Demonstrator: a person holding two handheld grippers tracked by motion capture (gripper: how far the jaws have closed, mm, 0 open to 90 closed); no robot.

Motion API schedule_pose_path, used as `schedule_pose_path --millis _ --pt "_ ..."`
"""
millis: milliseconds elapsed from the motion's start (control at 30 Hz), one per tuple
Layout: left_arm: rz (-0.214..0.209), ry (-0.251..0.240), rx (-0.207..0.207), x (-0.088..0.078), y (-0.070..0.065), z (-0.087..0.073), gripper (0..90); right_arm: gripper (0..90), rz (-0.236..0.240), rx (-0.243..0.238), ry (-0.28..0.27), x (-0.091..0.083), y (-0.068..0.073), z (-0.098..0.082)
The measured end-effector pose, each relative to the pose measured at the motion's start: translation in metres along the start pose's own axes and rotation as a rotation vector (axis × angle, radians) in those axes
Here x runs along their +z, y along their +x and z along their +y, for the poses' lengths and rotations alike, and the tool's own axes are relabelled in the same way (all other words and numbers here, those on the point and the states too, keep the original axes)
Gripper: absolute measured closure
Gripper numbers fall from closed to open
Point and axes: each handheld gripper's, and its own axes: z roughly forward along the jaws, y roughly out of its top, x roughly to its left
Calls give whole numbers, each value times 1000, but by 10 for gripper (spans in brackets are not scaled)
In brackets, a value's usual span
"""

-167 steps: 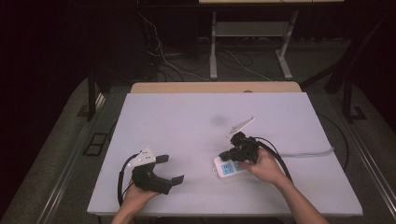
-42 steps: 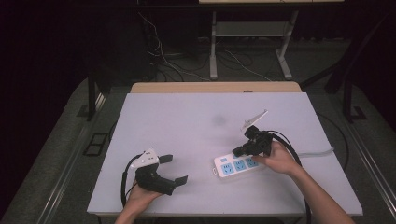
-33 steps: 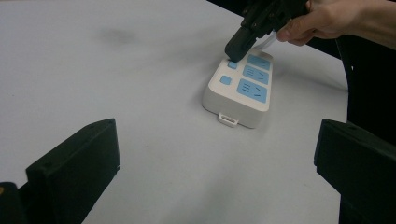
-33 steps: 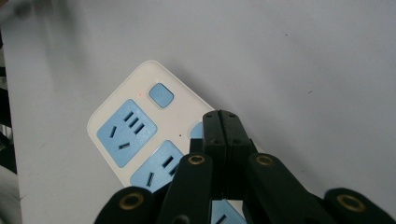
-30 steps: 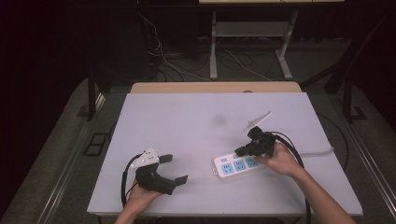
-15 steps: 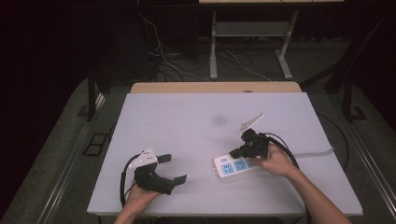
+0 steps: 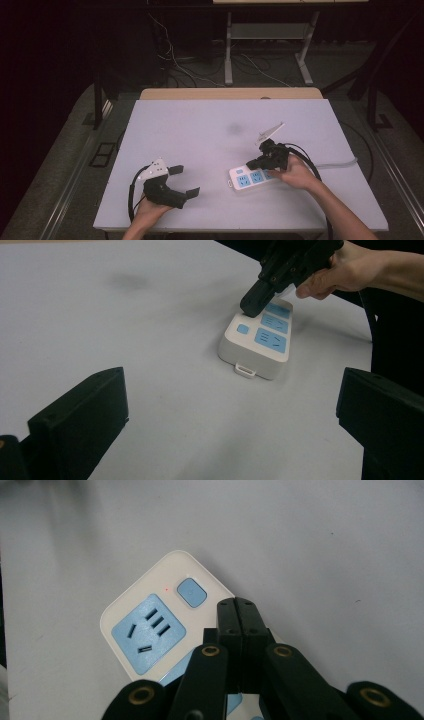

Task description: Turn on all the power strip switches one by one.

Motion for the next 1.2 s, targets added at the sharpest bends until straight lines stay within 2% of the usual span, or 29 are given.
schedule_pose_path --millis 100,200,367,733,1200 --pt "2 6 0 1 1 0 0 900 3 6 -4 0 0 0" --pt "2 4 -3 1 1 0 0 900 -24 -16 7 0 4 2" --pt "1 4 -4 0 2 0 0 900 -27 -7 -2 -4 5 2" --pt "1 6 -2 1 1 0 0 900 -29 19 -58 -30 3 -3" --pt "2 5 -3 1 1 0 0 900 -70 23 -64 -60 0 -6"
